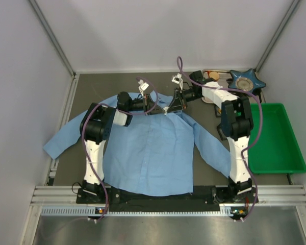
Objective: Pin the brooch onto the clothing
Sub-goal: Pin the brooch to the clothes.
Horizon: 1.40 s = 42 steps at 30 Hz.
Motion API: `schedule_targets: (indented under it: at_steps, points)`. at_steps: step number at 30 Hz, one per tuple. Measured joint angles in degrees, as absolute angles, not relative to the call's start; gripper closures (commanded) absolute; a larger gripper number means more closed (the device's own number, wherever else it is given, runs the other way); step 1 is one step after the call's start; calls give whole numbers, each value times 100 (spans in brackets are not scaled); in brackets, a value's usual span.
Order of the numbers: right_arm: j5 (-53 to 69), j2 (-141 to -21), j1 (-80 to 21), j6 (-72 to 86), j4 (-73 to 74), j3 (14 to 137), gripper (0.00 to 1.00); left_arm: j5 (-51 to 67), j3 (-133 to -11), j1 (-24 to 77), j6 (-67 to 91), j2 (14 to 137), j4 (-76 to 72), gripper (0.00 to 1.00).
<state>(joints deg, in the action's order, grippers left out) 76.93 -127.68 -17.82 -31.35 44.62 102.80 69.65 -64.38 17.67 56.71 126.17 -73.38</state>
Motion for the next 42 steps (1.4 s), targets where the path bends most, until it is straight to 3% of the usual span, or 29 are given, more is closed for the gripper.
schedule_targets:
  at_steps: [14, 42]
  points:
    - [7109, -12768, -1861, -3103, 4829, 10569, 100, 6882, -6392, 1780, 5352, 12615, -7330, 100]
    - [6611, -13190, -1925, -2768, 5557, 11454, 100, 6287, -6027, 1837, 3597, 12095, -6543, 100]
